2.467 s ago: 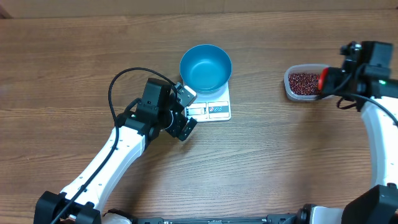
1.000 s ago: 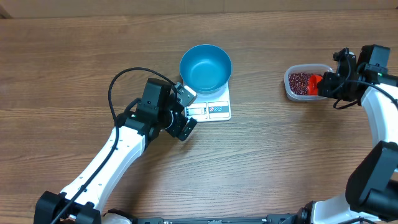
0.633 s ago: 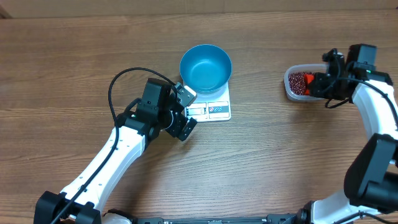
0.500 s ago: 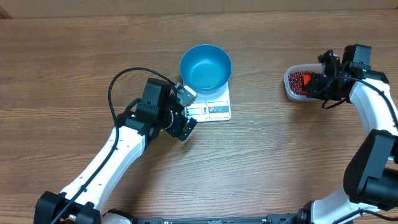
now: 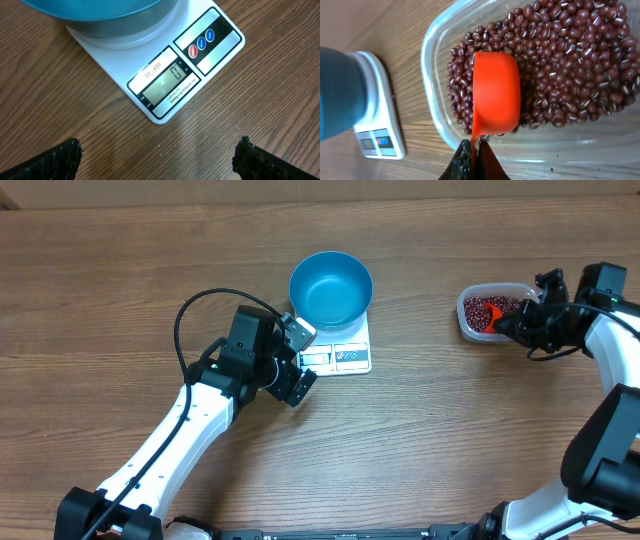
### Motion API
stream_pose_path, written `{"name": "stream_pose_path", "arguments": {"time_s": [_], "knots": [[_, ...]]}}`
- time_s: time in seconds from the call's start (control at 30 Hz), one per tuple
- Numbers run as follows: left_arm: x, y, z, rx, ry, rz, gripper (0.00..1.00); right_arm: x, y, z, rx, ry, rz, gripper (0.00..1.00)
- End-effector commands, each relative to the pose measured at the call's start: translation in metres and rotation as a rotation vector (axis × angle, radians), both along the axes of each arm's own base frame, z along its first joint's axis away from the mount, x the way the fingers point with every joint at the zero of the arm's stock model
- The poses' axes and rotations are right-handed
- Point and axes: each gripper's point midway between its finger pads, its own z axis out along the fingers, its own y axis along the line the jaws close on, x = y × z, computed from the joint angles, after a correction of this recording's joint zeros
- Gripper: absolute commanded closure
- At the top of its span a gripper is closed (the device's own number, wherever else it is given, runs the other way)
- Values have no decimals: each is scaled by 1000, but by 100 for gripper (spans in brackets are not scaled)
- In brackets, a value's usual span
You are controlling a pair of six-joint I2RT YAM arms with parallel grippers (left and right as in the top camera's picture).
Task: Scoop item into bowl and weigh 150g on scale
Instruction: 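Drag the red scoop through the beans and lift it full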
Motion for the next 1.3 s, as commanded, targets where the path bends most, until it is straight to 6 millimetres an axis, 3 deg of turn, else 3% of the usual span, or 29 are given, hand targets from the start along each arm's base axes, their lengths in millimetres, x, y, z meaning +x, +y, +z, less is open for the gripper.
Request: {"name": "stream_pose_path", "arguments": {"time_s": [0.0,0.6,1.27], "knots": [[-3,-1,-6,-6,20,-1,0,1,-2,10,107,-11,-42,96],[-3,-1,-6,-6,20,-1,0,-5,-37,40,316,-130,-129,96],[-3,-1,-6,-6,20,-1,0,-21,-18,79,521,-302,8,96]]}}
